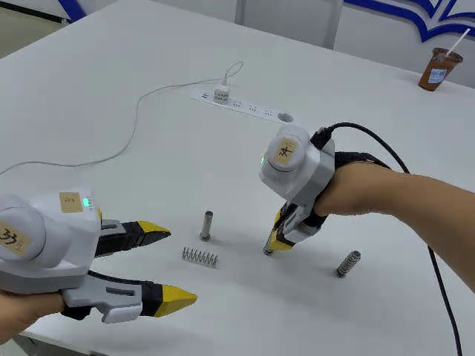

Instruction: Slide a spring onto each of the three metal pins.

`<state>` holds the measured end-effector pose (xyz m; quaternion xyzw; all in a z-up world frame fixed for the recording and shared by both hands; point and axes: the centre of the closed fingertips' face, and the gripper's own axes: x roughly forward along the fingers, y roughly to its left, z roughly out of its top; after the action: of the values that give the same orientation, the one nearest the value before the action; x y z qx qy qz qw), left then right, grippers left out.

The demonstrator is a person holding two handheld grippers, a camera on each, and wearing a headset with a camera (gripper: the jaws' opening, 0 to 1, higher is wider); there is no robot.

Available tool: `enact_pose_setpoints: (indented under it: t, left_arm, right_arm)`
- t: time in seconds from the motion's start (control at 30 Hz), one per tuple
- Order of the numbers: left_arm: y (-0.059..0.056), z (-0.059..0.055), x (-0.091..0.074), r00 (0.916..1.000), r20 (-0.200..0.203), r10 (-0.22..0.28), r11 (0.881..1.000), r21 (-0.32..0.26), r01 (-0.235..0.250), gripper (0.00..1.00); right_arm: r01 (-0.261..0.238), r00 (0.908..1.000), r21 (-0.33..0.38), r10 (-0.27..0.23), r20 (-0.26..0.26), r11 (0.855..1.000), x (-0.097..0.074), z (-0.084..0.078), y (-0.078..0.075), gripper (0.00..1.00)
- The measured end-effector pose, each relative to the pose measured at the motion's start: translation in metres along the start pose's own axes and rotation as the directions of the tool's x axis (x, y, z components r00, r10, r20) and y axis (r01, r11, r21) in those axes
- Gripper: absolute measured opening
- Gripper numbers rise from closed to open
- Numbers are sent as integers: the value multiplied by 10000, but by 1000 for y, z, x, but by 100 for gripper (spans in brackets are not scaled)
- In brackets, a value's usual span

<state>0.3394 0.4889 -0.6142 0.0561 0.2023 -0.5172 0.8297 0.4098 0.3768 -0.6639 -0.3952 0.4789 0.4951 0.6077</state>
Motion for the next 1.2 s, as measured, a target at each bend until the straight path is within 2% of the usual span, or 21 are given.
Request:
enact_pose_setpoints:
  t: [0.3,0.73,0.93,1.2]
  left_arm:
    - [-1,0,0,10000,-26,-19,10000,3,19,62]
    - [-2,0,-1,10000,-57,1,10000,61,-1,62]
    - [-1,-1,-2,10000,-85,27,10000,73,-26,62]
    - [0,-1,-5,9999,-36,108,9999,81,-107,62]
  right_arm:
    - [11,10000,11,-11,15,10000,1,0,0,17]
    - [192,9995,6,-192,238,9998,-7,2,3,25]
    - [385,9981,-219,-374,491,9990,-16,9,5,27]
    - [335,9967,-212,-319,741,9992,-23,17,11,28]
